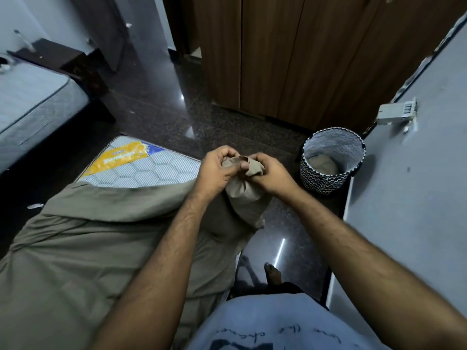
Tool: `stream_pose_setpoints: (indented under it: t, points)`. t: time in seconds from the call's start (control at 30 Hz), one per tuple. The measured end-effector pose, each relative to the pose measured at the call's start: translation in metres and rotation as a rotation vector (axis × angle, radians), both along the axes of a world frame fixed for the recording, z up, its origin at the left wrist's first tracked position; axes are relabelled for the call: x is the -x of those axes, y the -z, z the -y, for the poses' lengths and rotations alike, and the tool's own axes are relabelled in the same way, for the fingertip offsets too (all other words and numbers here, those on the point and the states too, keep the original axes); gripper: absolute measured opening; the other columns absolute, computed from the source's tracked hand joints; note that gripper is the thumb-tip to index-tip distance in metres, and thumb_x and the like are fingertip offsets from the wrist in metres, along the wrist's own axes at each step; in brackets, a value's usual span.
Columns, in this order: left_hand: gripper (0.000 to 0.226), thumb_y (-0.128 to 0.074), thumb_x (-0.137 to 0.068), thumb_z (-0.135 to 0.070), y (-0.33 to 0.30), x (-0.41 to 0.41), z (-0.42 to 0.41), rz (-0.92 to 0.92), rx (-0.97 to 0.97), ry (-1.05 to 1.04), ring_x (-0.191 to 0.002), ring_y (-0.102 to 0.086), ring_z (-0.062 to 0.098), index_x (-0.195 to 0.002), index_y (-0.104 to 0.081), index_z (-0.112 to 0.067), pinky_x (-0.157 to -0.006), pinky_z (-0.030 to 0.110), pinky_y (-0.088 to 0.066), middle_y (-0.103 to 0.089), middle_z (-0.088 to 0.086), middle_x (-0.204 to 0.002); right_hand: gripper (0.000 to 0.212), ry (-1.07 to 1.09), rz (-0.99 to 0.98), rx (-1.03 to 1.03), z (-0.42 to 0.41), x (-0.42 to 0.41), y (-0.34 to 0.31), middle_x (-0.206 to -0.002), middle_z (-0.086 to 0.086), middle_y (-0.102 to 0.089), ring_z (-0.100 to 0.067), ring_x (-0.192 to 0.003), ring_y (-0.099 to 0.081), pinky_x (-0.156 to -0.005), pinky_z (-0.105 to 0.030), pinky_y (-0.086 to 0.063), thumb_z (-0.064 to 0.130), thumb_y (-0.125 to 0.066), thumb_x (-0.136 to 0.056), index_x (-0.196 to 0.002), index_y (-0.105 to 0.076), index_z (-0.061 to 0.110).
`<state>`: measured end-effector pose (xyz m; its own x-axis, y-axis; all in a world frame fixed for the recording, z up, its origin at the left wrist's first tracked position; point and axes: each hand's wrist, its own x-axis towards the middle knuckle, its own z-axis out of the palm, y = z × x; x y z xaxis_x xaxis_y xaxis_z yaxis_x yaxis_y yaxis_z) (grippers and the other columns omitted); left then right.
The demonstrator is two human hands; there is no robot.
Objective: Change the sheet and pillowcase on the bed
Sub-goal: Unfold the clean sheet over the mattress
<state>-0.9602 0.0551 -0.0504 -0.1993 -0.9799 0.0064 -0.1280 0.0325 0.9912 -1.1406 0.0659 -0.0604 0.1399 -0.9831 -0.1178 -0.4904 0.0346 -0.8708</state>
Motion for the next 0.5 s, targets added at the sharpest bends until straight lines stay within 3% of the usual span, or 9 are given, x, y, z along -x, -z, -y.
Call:
stream_pose_setpoints:
  t: [0.07, 0.17, 0.27, 0.33, 0.4, 0.47, 0.5]
  points:
    - [0.040, -0.088, -0.060, -0.045, 0.001, -0.017, -0.003, 0.169, -0.026, 0.035, -0.082, -0.068, 0.015, -0.087, -0.068, -0.023, -0.080, 0.038, -0.055, -0.075, 0.000, -0.086, 0.015, 0.040, 0.003, -0.001, -0.001, 0.005, -0.004, -0.073, 0.010, -0.069, -0.001, -0.070, -0.060, -0.068, -0.030, -0.048, 0.038, -0.066, -0.068, -0.078, -0.070, 0.028]
    - [0.031, -0.082, -0.069, -0.050, 0.007, -0.038, -0.010, 0.592, 0.029, -0.022, -0.084, -0.068, 0.018, -0.083, -0.068, -0.026, -0.076, 0.043, -0.056, -0.070, -0.007, -0.078, 0.006, 0.109, 0.309, -0.067, -0.010, 0.011, -0.022, -0.083, 0.002, -0.072, -0.006, -0.076, -0.063, -0.073, -0.028, -0.051, 0.022, -0.071, -0.088, -0.088, -0.074, 0.017]
    - [0.010, -0.078, -0.083, -0.034, 0.014, -0.039, -0.019, 0.567, 0.093, -0.212, -0.089, -0.064, 0.019, -0.087, -0.074, -0.025, -0.079, 0.041, -0.054, -0.063, -0.004, -0.090, 0.015, -0.037, 0.679, -0.320, -0.023, 0.012, -0.042, -0.097, -0.010, -0.074, -0.017, -0.085, -0.070, -0.080, -0.029, -0.057, 0.021, -0.062, -0.098, -0.104, -0.072, 0.012]
    - [0.010, -0.072, -0.088, -0.025, 0.015, -0.037, -0.023, 0.595, 0.160, -0.312, -0.093, -0.061, 0.016, -0.097, -0.076, -0.024, -0.079, 0.036, -0.052, -0.057, -0.005, -0.100, 0.016, -0.153, 0.656, -0.415, -0.025, 0.012, -0.043, -0.101, -0.010, -0.075, -0.018, -0.087, -0.072, -0.082, -0.029, -0.059, 0.017, -0.060, -0.098, -0.106, -0.074, 0.014]
    - [0.019, -0.064, -0.092, -0.020, 0.020, -0.036, -0.030, 0.737, 0.209, -0.352, -0.095, -0.060, 0.017, -0.108, -0.074, -0.024, -0.075, 0.032, -0.046, -0.054, -0.004, -0.109, 0.016, -0.246, 0.408, -0.436, -0.027, 0.009, -0.041, -0.099, -0.008, -0.075, -0.016, -0.085, -0.071, -0.079, -0.028, -0.058, 0.011, -0.061, -0.097, -0.107, -0.074, 0.013]
    - [0.026, -0.056, -0.095, -0.018, 0.029, -0.038, -0.042, 0.894, 0.260, -0.368, -0.096, -0.061, 0.024, -0.114, -0.070, -0.027, -0.073, 0.036, -0.045, -0.055, 0.001, -0.112, 0.013, -0.305, 0.221, -0.510, -0.031, 0.003, -0.041, -0.091, -0.008, -0.074, -0.016, -0.077, -0.068, -0.075, -0.031, -0.055, 0.013, -0.062, -0.097, -0.100, -0.074, 0.007]
    - [0.028, -0.054, -0.095, -0.018, 0.035, -0.040, -0.048, 0.939, 0.260, -0.387, -0.095, -0.062, 0.028, -0.116, -0.068, -0.029, -0.074, 0.040, -0.047, -0.056, 0.002, -0.112, 0.015, -0.322, 0.227, -0.583, -0.035, 0.001, -0.043, -0.085, -0.008, -0.073, -0.016, -0.071, -0.068, -0.070, -0.030, -0.055, 0.014, -0.061, -0.098, -0.093, -0.073, 0.006]
